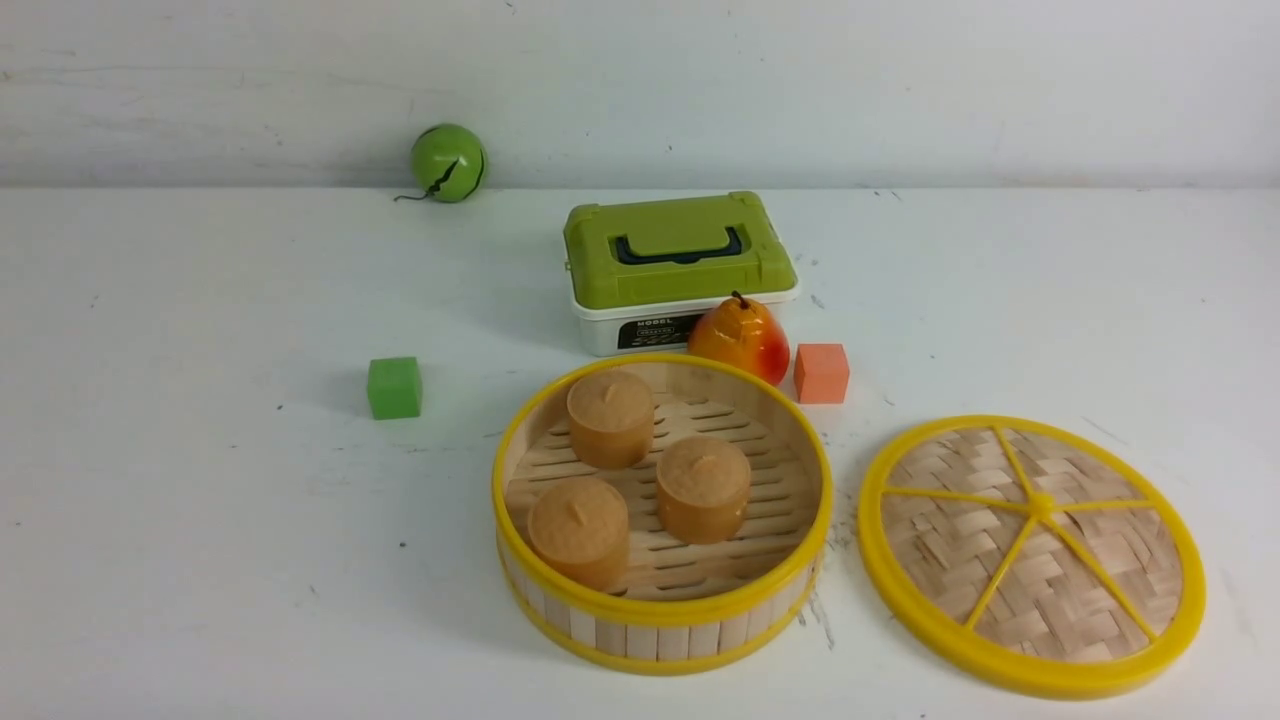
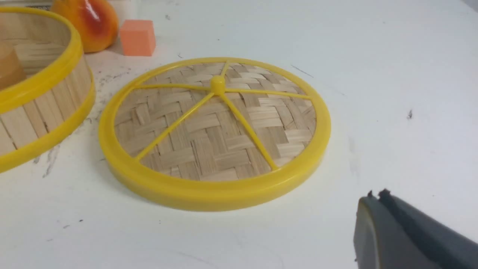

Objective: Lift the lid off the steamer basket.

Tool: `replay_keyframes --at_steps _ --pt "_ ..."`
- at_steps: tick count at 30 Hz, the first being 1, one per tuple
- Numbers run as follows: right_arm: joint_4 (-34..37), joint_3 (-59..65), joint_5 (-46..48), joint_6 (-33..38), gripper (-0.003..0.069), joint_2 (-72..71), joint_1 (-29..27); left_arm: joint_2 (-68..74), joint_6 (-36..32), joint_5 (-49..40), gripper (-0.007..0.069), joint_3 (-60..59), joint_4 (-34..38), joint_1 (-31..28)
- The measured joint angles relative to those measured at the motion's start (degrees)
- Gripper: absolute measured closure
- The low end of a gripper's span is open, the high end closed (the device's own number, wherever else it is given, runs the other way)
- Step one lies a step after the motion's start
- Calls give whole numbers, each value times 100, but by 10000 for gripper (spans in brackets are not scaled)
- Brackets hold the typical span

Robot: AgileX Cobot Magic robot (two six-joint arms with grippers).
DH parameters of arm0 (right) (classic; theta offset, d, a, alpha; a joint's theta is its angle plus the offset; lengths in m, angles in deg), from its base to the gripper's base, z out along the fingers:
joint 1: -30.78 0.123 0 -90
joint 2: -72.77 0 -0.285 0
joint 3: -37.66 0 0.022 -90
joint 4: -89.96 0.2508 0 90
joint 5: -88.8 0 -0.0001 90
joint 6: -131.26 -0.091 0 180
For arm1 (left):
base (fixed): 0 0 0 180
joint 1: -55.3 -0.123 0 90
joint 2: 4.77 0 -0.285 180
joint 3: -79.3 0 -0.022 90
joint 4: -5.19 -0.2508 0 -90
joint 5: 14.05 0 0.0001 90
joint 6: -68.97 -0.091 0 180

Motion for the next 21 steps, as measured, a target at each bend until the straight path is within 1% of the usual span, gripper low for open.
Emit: replay_keyframes --at_steps 7,12,21 --pt "-21 -34 158 -47 669 0 14 0 0 0 385 0 0 0" --pt "-21 -34 164 -52 665 0 113 0 0 0 385 0 0 0" --pt "-21 -34 164 -52 659 0 125 0 0 0 385 0 0 0"
